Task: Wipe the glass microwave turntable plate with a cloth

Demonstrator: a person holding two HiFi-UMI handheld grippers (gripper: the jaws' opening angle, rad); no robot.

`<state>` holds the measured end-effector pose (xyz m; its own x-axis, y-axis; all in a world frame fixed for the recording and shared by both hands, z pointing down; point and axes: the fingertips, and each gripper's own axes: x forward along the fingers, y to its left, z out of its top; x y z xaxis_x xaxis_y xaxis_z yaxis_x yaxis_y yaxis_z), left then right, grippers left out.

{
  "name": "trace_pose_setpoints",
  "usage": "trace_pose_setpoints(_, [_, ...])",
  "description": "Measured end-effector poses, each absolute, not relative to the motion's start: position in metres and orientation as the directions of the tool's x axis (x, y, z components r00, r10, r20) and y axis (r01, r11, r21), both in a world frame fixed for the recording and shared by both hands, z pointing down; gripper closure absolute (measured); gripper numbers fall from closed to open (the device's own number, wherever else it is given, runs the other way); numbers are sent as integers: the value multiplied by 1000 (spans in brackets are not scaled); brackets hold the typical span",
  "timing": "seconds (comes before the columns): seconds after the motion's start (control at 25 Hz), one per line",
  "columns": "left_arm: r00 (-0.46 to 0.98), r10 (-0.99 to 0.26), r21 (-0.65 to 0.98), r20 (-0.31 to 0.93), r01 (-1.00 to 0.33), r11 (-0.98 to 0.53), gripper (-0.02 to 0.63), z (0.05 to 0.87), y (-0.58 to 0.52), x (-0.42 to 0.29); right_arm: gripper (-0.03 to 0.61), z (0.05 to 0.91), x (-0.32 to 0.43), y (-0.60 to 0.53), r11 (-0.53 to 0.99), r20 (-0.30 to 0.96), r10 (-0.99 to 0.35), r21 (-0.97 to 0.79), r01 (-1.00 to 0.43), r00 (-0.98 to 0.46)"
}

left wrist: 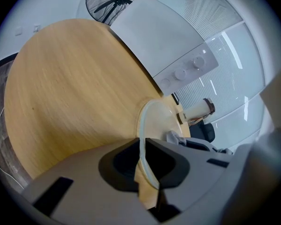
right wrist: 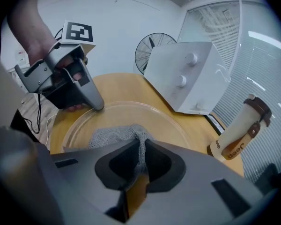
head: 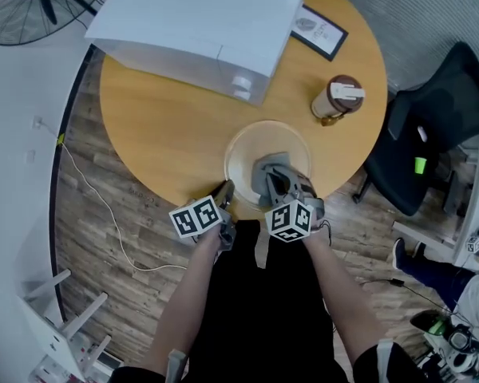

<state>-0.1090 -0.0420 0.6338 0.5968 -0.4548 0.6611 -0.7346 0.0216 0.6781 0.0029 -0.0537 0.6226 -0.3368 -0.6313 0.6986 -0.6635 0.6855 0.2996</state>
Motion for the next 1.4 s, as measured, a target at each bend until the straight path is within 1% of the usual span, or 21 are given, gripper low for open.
trace_pose_setpoints(0.24, [612, -447, 691, 652, -723, 18, 583, 634, -41, -109, 535, 621, 15, -38, 712, 787, -542, 242, -660, -296])
trace_pose_setpoints(0.44, [630, -406, 686, 662, -727, -11, 581, 634, -39, -107, 534, 589, 25, -34, 657, 761, -577, 217, -722, -296])
trace_pose_setpoints(0.56, [613, -382, 650, 692, -759, -41, 575, 632, -39, -108, 532, 567, 32, -32, 623, 737, -612, 227, -749, -286])
trace_pose_setpoints(0.64, [595, -390, 629, 703, -775, -50, 566, 629, -40, -110, 532, 553, 38, -30, 599, 718, -635, 226, -769, -283])
trace_pose_setpoints(0.8, [560, -420, 590, 714, -804, -68, 558, 621, -41, -120, 532, 527, 50, -26, 554, 678, -679, 219, -803, -283])
trace_pose_setpoints(0.96, [508, -465, 504, 725, -852, -143, 558, 605, -37, -130, 532, 503, 60, -19, 517, 631, -716, 193, -834, -298])
trace_pose_setpoints(1.12, [474, -544, 440, 692, -875, -202, 561, 568, -28, -129, 532, 474, 70, -8, 501, 584, -744, 167, -849, -324])
trace_pose_setpoints(1.24, [452, -600, 393, 660, -888, -238, 597, 538, -15, -123, 532, 456, 79, 4, 485, 548, -763, 135, -864, -342])
trace_pose_setpoints(1.4, [450, -665, 351, 596, -891, -288, 612, 492, 8, -106, 532, 423, 94, 24, 470, 482, -791, 83, -879, -377])
